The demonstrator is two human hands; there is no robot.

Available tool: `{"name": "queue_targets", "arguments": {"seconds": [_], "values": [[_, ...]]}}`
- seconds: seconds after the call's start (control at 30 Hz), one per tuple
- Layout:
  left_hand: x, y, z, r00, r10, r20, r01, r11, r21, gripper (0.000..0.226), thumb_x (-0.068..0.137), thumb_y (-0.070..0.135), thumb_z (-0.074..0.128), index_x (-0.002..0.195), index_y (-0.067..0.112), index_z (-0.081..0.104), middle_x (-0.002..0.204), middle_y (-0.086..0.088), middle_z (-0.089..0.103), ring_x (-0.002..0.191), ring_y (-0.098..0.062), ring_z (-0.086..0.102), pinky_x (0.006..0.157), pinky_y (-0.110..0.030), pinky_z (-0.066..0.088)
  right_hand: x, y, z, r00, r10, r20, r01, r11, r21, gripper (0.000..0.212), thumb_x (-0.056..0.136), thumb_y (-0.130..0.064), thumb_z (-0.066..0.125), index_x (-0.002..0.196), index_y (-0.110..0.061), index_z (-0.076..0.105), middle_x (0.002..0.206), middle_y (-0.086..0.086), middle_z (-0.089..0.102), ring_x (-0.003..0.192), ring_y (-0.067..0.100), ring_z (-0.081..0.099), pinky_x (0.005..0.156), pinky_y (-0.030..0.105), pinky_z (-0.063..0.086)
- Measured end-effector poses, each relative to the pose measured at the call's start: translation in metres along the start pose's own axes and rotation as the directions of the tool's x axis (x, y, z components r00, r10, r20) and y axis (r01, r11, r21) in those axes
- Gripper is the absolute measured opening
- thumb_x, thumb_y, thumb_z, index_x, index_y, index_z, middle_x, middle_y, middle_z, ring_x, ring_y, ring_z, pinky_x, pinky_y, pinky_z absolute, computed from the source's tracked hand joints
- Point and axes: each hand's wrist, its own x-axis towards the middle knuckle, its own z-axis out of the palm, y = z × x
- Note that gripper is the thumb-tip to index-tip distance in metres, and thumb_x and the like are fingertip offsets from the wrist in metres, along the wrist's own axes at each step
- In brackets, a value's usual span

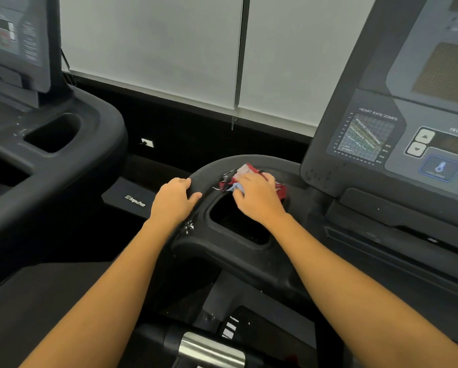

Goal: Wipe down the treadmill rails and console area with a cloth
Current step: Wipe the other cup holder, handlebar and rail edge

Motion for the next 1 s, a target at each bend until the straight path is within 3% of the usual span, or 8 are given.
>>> {"name": "queue_targets", "arguments": {"seconds": [0.1, 0.17, 0.43, 0.53, 0.67, 0.73, 0.9, 1.0], "values": [[-0.002, -0.001, 0.003, 0.999, 0.002, -0.032, -0.002, 1.0, -0.008, 0.055, 0.092, 0.033, 0.054, 0.138, 0.006, 0.04, 0.143, -0.011, 0.042, 0.13, -0.028, 0.04, 0.105, -0.038, 0.035, -0.003, -0.014, 0.003, 0.985, -0.141, 0.099, 0.14, 0.99, 0.021, 0.031, 0.093, -0.023, 0.044, 0.118, -0.013, 0.06, 0.127, -0.002, 0.057, 0.12, 0.014, 0.047, 0.109, 0.037, 0.018], [-0.003, -0.001, 0.004, 0.999, 0.003, -0.041, -0.003, 1.0, -0.005, 0.056, 0.092, 0.034, 0.053, 0.139, 0.006, 0.039, 0.143, -0.011, 0.042, 0.13, -0.028, 0.04, 0.106, -0.038, 0.035, -0.004, -0.013, 0.005, 0.986, -0.134, 0.103, 0.133, 0.991, 0.009, 0.033, 0.094, -0.024, 0.043, 0.122, -0.015, 0.058, 0.131, -0.003, 0.054, 0.124, 0.012, 0.044, 0.109, 0.037, 0.018], [-0.005, 0.0, 0.004, 0.999, 0.0, -0.039, 0.0, 1.0, -0.006, 0.054, 0.094, 0.033, 0.05, 0.14, 0.007, 0.038, 0.144, -0.011, 0.04, 0.131, -0.027, 0.039, 0.105, -0.038, 0.035, -0.017, 0.042, -0.014, 0.954, 0.289, -0.079, -0.297, 0.949, -0.107, 0.03, 0.093, -0.024, 0.042, 0.109, -0.009, 0.061, 0.118, 0.007, 0.056, 0.108, 0.026, 0.053, 0.095, 0.046, 0.038], [-0.006, 0.0, 0.005, 0.999, 0.004, -0.041, -0.004, 1.0, 0.004, 0.054, 0.094, 0.032, 0.05, 0.14, 0.006, 0.038, 0.144, -0.011, 0.04, 0.131, -0.028, 0.039, 0.105, -0.038, 0.034, -0.028, 0.043, -0.014, 0.911, 0.395, -0.115, -0.41, 0.894, -0.182, 0.036, 0.094, -0.026, 0.04, 0.12, -0.008, 0.057, 0.127, 0.009, 0.053, 0.115, 0.028, 0.052, 0.097, 0.048, 0.036], [-0.006, 0.0, 0.004, 0.999, 0.005, -0.039, -0.005, 1.0, 0.004, 0.054, 0.094, 0.031, 0.05, 0.14, 0.005, 0.038, 0.144, -0.012, 0.04, 0.131, -0.028, 0.038, 0.107, -0.036, 0.033, -0.02, 0.037, -0.017, 0.861, 0.496, -0.112, -0.509, 0.839, -0.195, 0.035, 0.096, -0.025, 0.037, 0.117, -0.006, 0.058, 0.121, 0.011, 0.055, 0.113, 0.031, 0.051, 0.098, 0.048, 0.034], [-0.005, 0.001, 0.003, 0.999, 0.005, -0.032, -0.005, 1.0, 0.006, 0.054, 0.094, 0.031, 0.05, 0.14, 0.006, 0.038, 0.144, -0.012, 0.04, 0.131, -0.029, 0.038, 0.107, -0.037, 0.033, -0.008, 0.031, -0.015, 0.878, 0.472, -0.083, -0.479, 0.863, -0.162, 0.035, 0.096, -0.026, 0.036, 0.117, -0.006, 0.057, 0.122, 0.011, 0.052, 0.116, 0.03, 0.047, 0.099, 0.048, 0.035], [-0.006, 0.002, 0.002, 0.999, 0.001, -0.032, -0.001, 1.0, -0.007, 0.054, 0.094, 0.031, 0.051, 0.14, 0.006, 0.038, 0.144, -0.012, 0.041, 0.131, -0.029, 0.039, 0.108, -0.038, 0.034, 0.006, 0.021, -0.007, 0.982, 0.19, -0.011, -0.19, 0.977, -0.1, 0.03, 0.095, -0.026, 0.041, 0.11, -0.008, 0.06, 0.119, 0.006, 0.055, 0.112, 0.022, 0.049, 0.099, 0.041, 0.035], [-0.008, 0.002, 0.003, 0.999, -0.003, -0.038, 0.003, 1.0, -0.006, 0.054, 0.094, 0.031, 0.051, 0.14, 0.005, 0.038, 0.144, -0.013, 0.041, 0.131, -0.029, 0.039, 0.107, -0.038, 0.033, 0.001, 0.039, -0.012, 0.981, 0.189, -0.043, -0.192, 0.979, -0.066, 0.03, 0.095, -0.026, 0.043, 0.115, -0.01, 0.058, 0.121, 0.005, 0.055, 0.108, 0.023, 0.052, 0.091, 0.04, 0.041]]}}
